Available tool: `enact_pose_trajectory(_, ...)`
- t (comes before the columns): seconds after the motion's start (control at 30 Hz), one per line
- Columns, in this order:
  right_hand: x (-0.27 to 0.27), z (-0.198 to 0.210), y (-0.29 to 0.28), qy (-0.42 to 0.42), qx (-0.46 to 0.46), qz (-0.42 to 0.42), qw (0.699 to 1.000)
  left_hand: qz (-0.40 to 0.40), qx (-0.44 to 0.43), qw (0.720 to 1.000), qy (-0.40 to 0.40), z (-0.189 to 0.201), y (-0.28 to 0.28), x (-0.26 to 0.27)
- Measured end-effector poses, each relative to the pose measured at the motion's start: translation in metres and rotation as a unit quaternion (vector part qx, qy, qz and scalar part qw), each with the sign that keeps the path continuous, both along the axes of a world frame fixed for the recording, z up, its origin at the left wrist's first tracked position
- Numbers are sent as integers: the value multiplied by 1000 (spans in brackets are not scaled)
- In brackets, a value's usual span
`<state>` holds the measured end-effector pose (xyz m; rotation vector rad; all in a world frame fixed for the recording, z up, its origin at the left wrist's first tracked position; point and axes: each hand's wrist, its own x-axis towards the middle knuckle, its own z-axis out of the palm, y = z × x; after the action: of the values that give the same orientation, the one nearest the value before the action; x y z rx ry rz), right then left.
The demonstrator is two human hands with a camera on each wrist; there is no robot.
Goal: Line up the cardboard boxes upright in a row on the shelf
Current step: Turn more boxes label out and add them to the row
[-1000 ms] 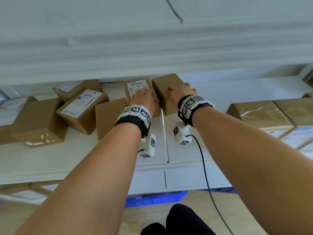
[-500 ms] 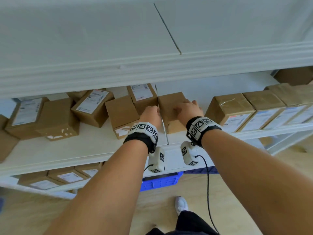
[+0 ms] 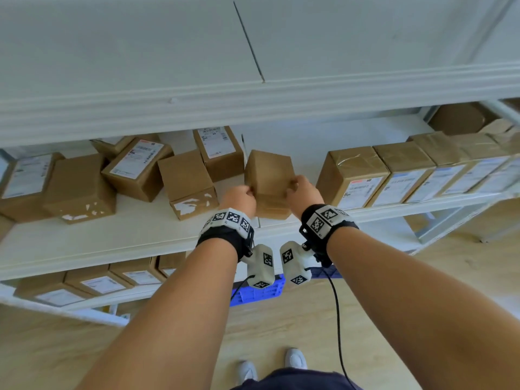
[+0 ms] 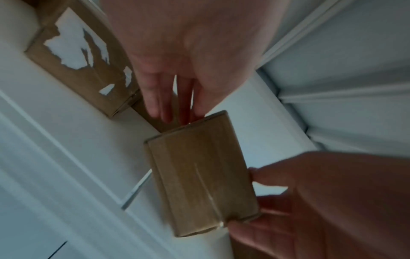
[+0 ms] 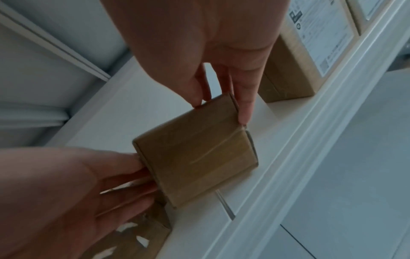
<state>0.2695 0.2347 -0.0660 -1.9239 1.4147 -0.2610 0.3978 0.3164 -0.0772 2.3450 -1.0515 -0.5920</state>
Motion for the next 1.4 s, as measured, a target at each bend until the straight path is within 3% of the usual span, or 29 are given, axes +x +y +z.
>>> enact_pose_trajectory(0.17,-1,-4,2,-5,103,29,994,45,-121,992,-1,14,5,6)
enact_pose_trajectory(0.27,-3,-5,5,44,68,76,994,64,-95,993,26,19,5,-5)
enact_pose_trajectory(0.5,-6,7,-13,-48,26,23,998,89,-6,995,54,19,-8,-20)
enact_pose_trajectory(0.77,-7,-2,-12,-34,20,20,999,100,-75,981,149,12,3,-8)
enact_pose_trajectory(0.93,-1,-4,-10,-46,30,24,998,122,-31,982,141,18,8,-12)
enact_pose_trajectory(1.1,2,-9,-10,-68,61,28,995,83,-8,985,148,20,11,-14)
enact_pose_trajectory(1.4,-5,-12,-15,-8,6,56,998,71,-39,995,61,11,11,-14)
